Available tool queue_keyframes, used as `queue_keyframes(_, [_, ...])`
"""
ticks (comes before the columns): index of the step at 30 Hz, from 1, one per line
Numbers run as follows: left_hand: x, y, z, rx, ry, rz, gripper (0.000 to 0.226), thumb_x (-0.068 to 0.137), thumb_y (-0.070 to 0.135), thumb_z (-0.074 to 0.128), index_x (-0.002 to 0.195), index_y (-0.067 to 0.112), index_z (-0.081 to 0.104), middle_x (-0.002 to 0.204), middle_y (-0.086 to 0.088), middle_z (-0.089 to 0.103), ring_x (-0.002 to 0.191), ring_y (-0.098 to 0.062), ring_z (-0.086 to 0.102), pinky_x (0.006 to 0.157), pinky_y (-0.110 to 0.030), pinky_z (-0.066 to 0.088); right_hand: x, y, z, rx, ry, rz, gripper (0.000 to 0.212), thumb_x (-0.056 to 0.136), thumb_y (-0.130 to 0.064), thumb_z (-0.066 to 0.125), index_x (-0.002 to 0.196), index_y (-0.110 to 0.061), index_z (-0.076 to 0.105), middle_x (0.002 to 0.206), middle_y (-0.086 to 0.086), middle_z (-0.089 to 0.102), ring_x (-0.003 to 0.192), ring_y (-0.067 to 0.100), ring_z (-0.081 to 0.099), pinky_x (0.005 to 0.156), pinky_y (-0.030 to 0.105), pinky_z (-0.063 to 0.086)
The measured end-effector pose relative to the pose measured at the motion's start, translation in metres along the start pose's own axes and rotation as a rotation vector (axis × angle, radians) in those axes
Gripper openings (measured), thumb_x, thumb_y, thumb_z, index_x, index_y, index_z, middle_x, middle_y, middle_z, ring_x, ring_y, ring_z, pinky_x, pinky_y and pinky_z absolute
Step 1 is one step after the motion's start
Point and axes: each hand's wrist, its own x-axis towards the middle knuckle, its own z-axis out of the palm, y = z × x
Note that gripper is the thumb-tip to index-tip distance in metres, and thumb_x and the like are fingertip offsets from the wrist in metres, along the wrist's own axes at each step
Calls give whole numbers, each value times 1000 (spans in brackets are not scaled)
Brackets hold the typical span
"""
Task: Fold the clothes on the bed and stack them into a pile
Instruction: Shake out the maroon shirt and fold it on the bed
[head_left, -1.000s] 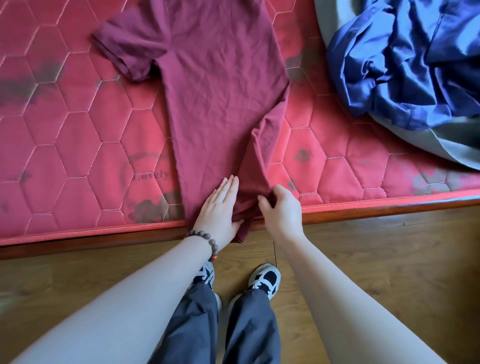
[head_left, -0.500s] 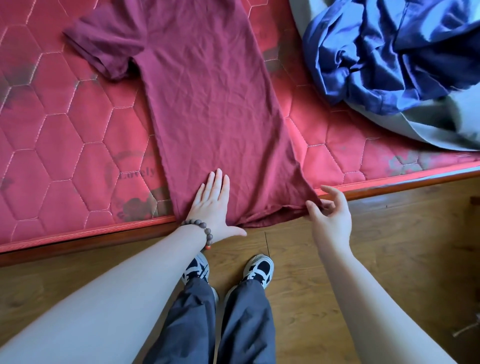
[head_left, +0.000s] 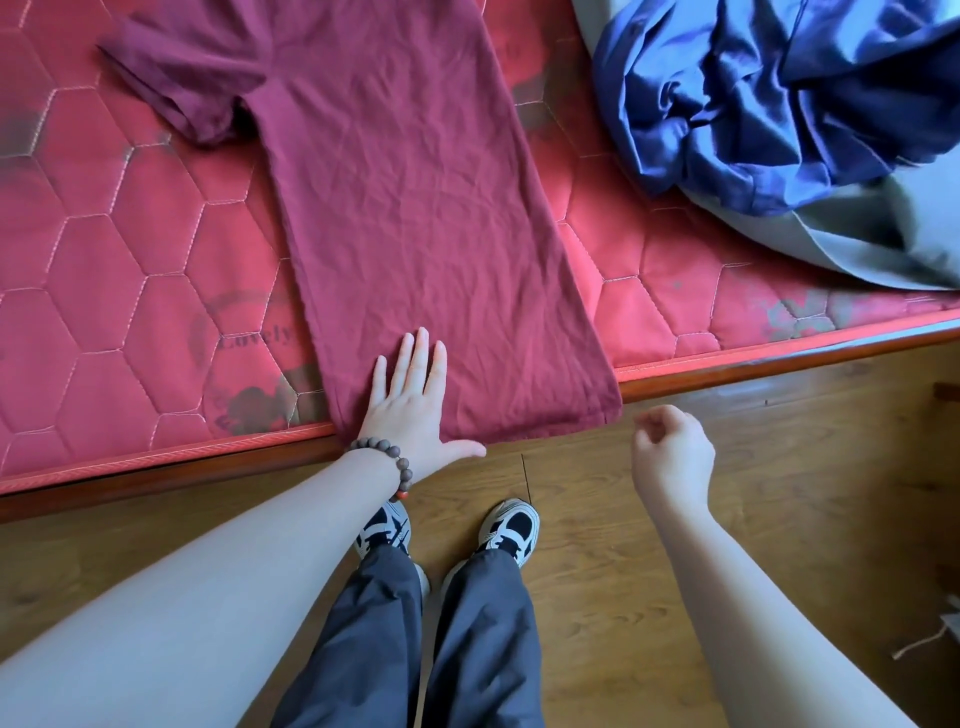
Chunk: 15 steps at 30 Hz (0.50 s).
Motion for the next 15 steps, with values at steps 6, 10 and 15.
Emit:
queue_keyframes(6, [2,-8,14,-124,195,-179,79,95,57,36,156,20,2,162,-9,-12,149,-26,-13,121,-48,1,-7,-69,45,-167,-112,-624,36,86,-1,54,120,-9,63,147,10,43,139,30,33,108,41,34])
queue_keyframes(10, [-1,-14,21,-202,232,-243,76,96,55,36,155,29,-2,161,-10,-17,149,-27,-14,120,-41,-4,-2,-94,93,-454,-375,-936,52,99,-32,45,149,-30,33,163,-2,10,150,23,-1,120,52,4])
queue_keyframes(15, [-4,-16,21,-282,215,-389,78,97,54,35,155,20,-6,160,-15,-17,149,-27,-14,121,-40,-4,24,-62,90,-594,-104,-594,62,100,-44,33,155,-29,10,163,-1,4,150,22,2,119,52,3])
